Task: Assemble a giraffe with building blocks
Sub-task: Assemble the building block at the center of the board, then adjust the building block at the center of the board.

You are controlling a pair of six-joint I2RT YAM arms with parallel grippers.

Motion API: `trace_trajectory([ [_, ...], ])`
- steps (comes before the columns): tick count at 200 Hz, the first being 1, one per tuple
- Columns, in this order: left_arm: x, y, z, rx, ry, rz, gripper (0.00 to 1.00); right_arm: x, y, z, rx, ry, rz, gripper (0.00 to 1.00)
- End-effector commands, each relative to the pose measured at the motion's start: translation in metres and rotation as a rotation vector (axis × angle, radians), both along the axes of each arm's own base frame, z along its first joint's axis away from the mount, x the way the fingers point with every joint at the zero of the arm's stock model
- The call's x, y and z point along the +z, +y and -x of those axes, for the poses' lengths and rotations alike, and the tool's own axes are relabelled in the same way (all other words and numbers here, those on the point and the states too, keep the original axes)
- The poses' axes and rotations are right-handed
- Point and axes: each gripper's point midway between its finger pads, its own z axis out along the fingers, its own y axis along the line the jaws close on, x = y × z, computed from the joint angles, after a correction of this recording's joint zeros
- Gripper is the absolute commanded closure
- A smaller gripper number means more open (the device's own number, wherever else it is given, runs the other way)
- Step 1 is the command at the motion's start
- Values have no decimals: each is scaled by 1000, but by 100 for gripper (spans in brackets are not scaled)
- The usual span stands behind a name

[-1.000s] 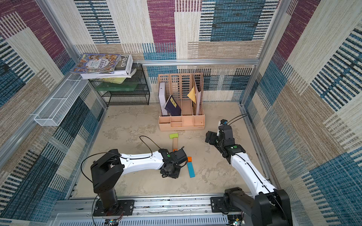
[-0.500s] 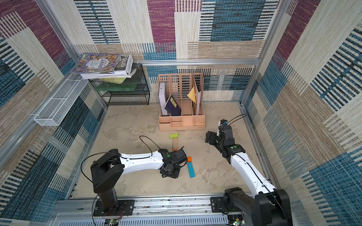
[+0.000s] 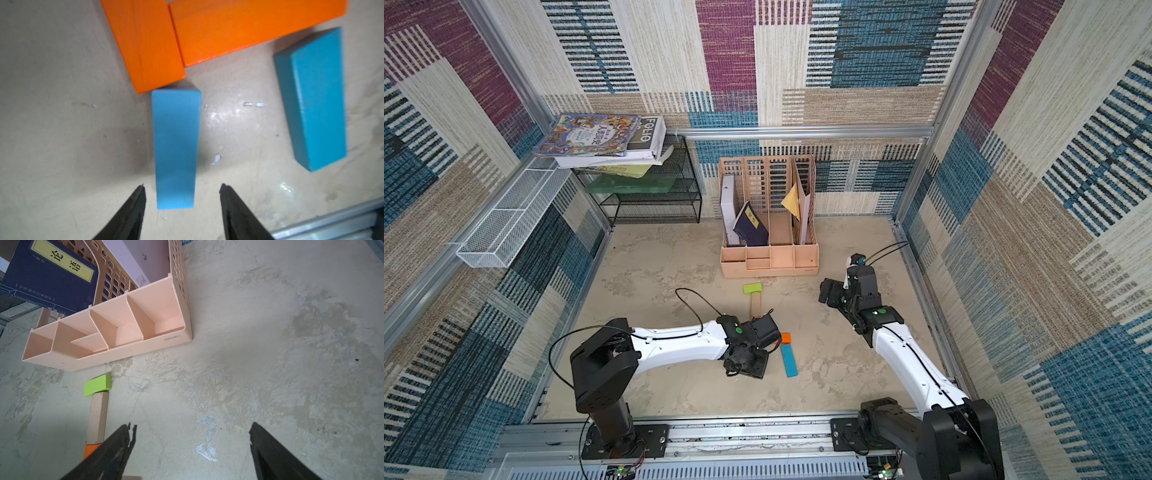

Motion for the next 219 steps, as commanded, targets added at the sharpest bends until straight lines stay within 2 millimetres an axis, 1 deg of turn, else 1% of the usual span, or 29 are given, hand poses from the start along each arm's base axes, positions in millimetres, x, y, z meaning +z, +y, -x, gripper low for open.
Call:
trace_trajectory([
  [1,32,3,-12,-16,-105,-6,39,2,-1,-4,-9,-18,0,8],
  [21,74,14,-30,-37,-234,-23,40,-5,1,-5,-3,-4,-4,8],
  [35,96,27,-44,-33,-287,-19,39,-12,4,-6,6,13,-7,8],
  [53,114,46,-67,-5,-297,26,40,-21,10,-8,27,42,1,9],
  [74,132,71,-100,35,-294,103,40,-30,19,-9,62,92,64,10],
  [95,151,91,-134,32,-302,157,41,-35,27,-2,92,134,119,10],
  [108,160,97,-151,24,-297,184,41,-38,36,6,123,158,134,10],
  [116,162,101,-159,21,-290,195,42,-39,43,11,144,172,150,10],
  [127,160,106,-167,25,-281,201,43,-37,56,18,179,178,183,10],
  [142,148,109,-174,20,-262,229,47,-33,75,26,227,180,243,9],
  [156,136,104,-176,7,-229,302,50,-31,85,27,239,185,294,8],
  [168,131,97,-178,13,-181,378,51,-32,90,21,237,199,310,8],
  [175,129,95,-179,23,-147,393,51,-33,92,16,236,205,315,9],
  [193,121,95,-183,41,-109,379,51,-37,104,1,243,215,310,11],
  [194,121,95,-183,43,-107,377,51,-40,105,1,244,224,313,11],
  [219,106,100,-189,88,-84,338,51,-51,125,-20,242,266,299,14],
])
